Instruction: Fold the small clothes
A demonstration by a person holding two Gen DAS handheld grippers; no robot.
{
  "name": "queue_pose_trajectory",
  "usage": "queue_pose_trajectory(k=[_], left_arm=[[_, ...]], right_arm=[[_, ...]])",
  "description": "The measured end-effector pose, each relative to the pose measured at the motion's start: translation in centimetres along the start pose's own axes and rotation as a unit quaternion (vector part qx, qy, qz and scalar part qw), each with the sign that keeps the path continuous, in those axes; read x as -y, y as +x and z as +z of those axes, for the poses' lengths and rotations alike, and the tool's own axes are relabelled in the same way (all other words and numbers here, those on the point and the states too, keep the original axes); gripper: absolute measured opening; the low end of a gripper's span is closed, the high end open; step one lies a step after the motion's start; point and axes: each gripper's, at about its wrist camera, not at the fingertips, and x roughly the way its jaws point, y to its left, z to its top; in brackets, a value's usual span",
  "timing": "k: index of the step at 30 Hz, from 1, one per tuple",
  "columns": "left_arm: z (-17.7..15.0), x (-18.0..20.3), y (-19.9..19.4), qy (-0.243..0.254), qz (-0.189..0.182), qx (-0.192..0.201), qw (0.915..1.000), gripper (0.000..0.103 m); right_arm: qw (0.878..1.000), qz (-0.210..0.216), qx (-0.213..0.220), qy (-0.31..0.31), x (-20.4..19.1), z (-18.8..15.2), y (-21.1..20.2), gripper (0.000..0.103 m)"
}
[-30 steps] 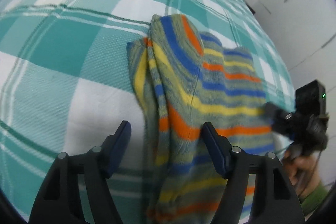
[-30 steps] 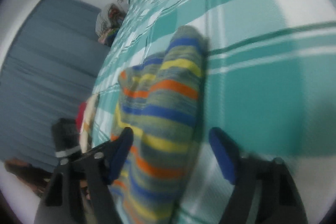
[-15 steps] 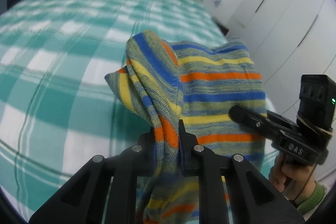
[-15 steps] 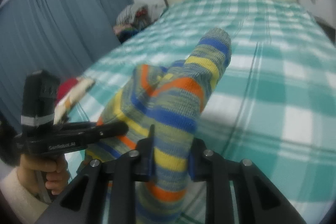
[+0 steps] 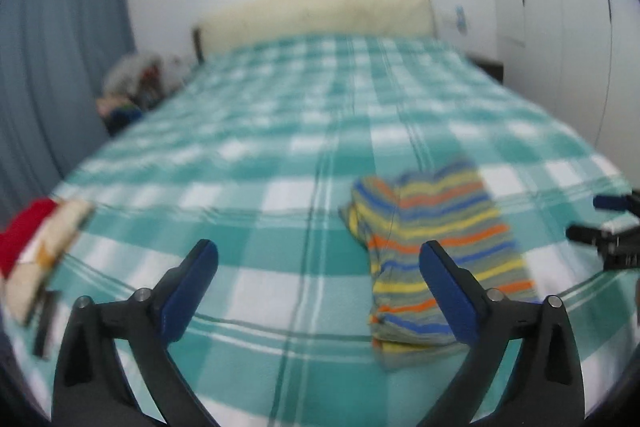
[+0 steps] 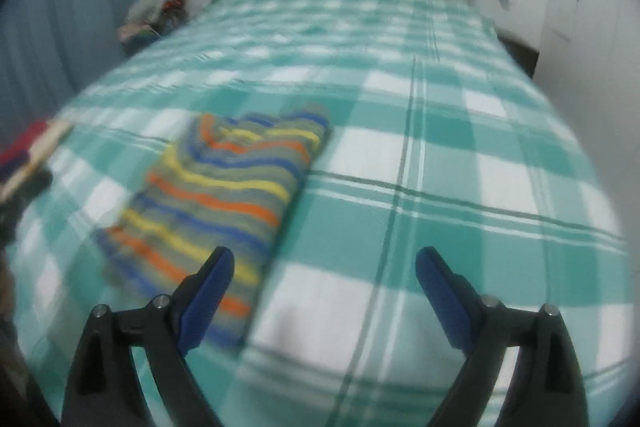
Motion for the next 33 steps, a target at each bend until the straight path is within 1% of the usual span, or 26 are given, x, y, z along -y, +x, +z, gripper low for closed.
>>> queue_pose_trajectory(k=[3, 4, 6, 8, 10, 15, 19, 22, 24, 27, 31, 33], left_arm=[[0.6, -0.1, -4.0, -0.008, 0.014, 0.011, 0.9998, 0.103], [0.9, -0.3, -4.3, -0.013, 0.01, 0.007, 0.9998, 0.103], [0.8, -0.6, -5.8, -0.028, -0.019, -0.003, 0.9994, 0.103], [0.3, -0.8, -7.2, -0.043, -0.033, -0.009, 0.9985, 0.103], [-0.3, -0.7, -8.5, -0.05, -0.028, -0.009, 0.9983, 0.103], [-1.4, -0.1, -10.3, -0.052, 0.005, -0.019, 0.9985, 0.103], [-2.2, 0.4, -11.4, -0.039, 0.039, -0.023, 0.9982, 0.103], [-2.6, 0.8, -11.8, -0.02, 0.071, -0.043, 0.9963, 0.103], [-2.9, 0.8, -12.0, -0.023, 0.067, -0.054, 0.996, 0.103], [-3.1, 0.7, -12.5, -0.031, 0.035, -0.061, 0.9971, 0.103], [-3.1, 1.1, -12.9, -0.026, 0.036, -0.059, 0.9973, 0.103], [-3.3, 1.2, -12.7, -0.029, 0.025, -0.067, 0.997, 0.103]], right_arm=[[1.0, 0.005, 0.027, -0.007, -1.1, -0.8, -4.5, 0.097], [0.999, 0.007, 0.032, -0.008, -1.3, -1.2, -6.0, 0.098], [0.999, 0.007, 0.036, -0.014, -2.2, -1.7, -7.8, 0.099], [0.999, 0.003, 0.043, -0.023, -3.3, -2.1, -9.8, 0.1], [0.998, -0.011, 0.051, -0.029, -4.4, -2.8, -11.7, 0.102], [0.997, -0.023, 0.064, -0.028, -6.5, -4.6, -15.3, 0.103], [0.998, -0.024, 0.062, -0.017, -7.7, -5.7, -16.7, 0.103], [0.998, -0.026, 0.059, -0.017, -8.6, -6.6, -17.5, 0.103], [0.998, -0.033, 0.055, -0.022, -9.1, -7.0, -17.6, 0.103], [0.997, -0.048, 0.049, -0.031, -9.6, -7.4, -17.8, 0.103], [0.996, -0.071, 0.05, -0.03, -9.5, -7.4, -17.9, 0.103], [0.996, -0.075, 0.051, -0.025, -9.4, -7.4, -18.0, 0.103]])
